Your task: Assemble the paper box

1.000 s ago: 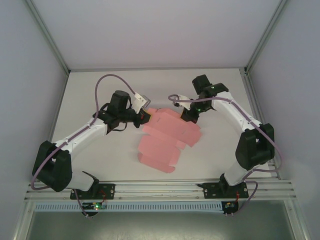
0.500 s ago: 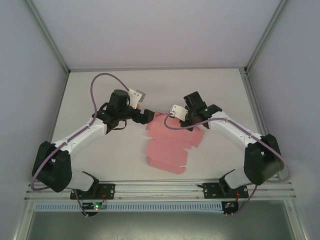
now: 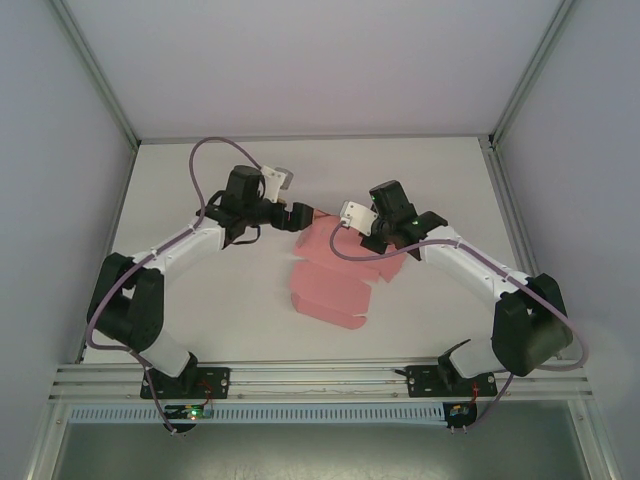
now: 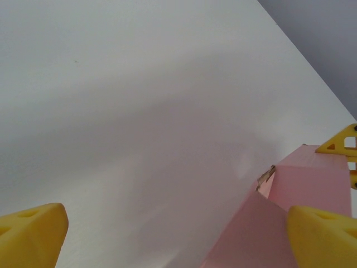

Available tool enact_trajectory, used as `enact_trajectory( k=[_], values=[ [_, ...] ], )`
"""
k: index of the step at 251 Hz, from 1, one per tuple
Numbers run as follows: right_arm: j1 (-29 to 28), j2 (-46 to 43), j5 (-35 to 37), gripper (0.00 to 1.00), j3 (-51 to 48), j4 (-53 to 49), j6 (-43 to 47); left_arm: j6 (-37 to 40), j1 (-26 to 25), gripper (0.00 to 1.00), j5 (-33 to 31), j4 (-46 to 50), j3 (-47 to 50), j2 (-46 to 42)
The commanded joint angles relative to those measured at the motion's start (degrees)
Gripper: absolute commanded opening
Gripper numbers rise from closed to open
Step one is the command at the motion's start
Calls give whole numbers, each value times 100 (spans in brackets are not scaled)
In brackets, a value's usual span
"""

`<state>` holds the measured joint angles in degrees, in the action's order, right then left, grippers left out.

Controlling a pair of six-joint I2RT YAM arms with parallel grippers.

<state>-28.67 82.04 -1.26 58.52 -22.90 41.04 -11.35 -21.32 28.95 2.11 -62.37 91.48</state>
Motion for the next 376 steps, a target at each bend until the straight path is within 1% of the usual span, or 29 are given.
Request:
enact_trajectory(
  k=[1,27,48,70,97,110,138,157,195,224,250,270,305,317,330,341,358,367,376],
  values=[
    [-60,22,121,0,85,-3,-114,88,-39,100,235,-104,-276,12],
    [-60,18,189,0,120,-90,-108,136,-39,100,96,-92,-319,-199],
    [-66,14,158,0,150,-125,-124,341,-35,100,-65,296,-521,-255],
    [-60,4,136,0,146,-97,-156,548,-41,100,-136,593,-742,-107],
    [-65,-48,58,0,107,-27,-169,841,-69,100,342,976,-1040,272],
    [-59,-56,55,0,115,-31,-171,1163,-120,100,580,1264,-1168,440],
    [-43,-86,4,0,166,-84,-184,1553,-190,100,633,1564,-1230,657],
    [-43,-105,-108,0,186,-101,-197,1654,-243,100,953,1515,-1218,815],
    [-41,-147,-318,0,203,-136,-228,1802,-424,100,818,1621,-1435,1145],
    [-46,-134,-520,0,220,-160,-280,1527,-500,100,809,1275,-1486,1290],
    [-61,-114,-627,0,179,-106,-334,1018,-578,100,728,519,-1330,1311],
    [-97,-99,-633,0,152,-46,-402,521,-664,100,361,-65,-1213,1311],
    [-229,-174,-596,0,-51,275,-524,-122,-847,100,-315,-646,-1120,1411],
    [-262,-221,-547,0,-157,460,-604,-271,-882,100,-485,-700,-1104,1434],
    [-280,-282,-322,0,-245,581,-648,-432,-888,100,-715,-698,-1069,1402],
    [-261,-354,-64,0,-346,733,-709,-445,-885,100,-937,-582,-1029,1320],
    [-165,-453,148,0,-431,760,-727,-431,-858,100,-1273,-305,-917,1091],
    [-78,-506,102,0,-462,672,-725,-465,-770,100,-1228,-167,-819,929],
    [3,-571,46,0,-509,569,-717,-499,-692,100,-1022,-70,-673,713]
  ],
)
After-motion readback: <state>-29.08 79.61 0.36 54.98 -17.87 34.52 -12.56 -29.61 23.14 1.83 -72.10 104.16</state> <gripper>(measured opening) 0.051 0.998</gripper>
